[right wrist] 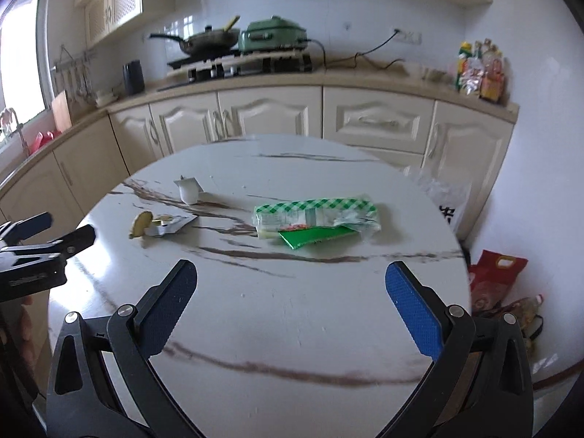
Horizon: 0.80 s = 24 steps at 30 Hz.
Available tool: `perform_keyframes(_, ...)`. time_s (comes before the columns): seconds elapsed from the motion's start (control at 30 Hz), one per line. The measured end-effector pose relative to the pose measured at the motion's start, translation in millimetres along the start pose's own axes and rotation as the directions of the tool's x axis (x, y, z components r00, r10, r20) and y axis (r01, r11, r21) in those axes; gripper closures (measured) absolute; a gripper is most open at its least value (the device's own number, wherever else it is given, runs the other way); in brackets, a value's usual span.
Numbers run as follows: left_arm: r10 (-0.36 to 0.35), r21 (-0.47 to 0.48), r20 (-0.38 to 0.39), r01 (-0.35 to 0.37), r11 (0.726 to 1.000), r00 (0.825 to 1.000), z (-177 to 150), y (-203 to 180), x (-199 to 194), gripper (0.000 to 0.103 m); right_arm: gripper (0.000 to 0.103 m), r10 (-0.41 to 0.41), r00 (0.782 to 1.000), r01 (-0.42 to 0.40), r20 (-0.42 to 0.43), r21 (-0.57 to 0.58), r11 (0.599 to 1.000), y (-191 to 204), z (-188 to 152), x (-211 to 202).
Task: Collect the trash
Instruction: 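Grasp the ginger piece with the left tool while the right tool grasps the white-yellow snack bag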
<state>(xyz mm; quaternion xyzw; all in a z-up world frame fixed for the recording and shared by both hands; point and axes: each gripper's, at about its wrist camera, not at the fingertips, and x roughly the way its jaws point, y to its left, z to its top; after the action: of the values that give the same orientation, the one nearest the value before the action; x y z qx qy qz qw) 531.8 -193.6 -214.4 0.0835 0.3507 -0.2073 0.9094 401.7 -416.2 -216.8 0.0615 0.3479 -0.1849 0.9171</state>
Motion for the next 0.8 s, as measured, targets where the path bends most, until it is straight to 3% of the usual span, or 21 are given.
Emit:
perform_keyframes(0.17, -0.017, -0.024, -0.078, 0.015, 1.0, 0.997, 25, 3, 76, 0.028, 0.0, 0.013, 1.0, -0.014, -0.025, -0.032, 0.999, 7, 13, 27)
perform_keyframes(0.43, -0.054, -0.027, -0.145, 0.051, 0.998, 0.988, 41, 5, 130, 0.042, 0.0, 0.041, 0.998, -0.045, -0.056, -0.063, 0.997, 21, 25, 53)
perform_keyframes(0.5, -0.067, -0.02, -0.14, 0.065, 0.998, 0.988, 47, 5, 139, 0.054, 0.0, 0.045, 0.997, -0.05, -0.064, -0.069, 0.996, 26, 25, 56)
perform_keyframes(0.57, -0.091, -0.004, -0.132, 0.091, 0.996, 0.987, 50, 3, 144, 0.085, 0.0, 0.056, 0.996, -0.061, -0.069, -0.076, 0.995, 32, 25, 57)
perform_keyframes(0.8, -0.113, -0.001, -0.118, 0.113, 0.994, 0.987, 34, 12, 128, 0.087, 0.0, 0.083, 0.991, -0.094, -0.103, -0.114, 0.989, 61, 30, 65)
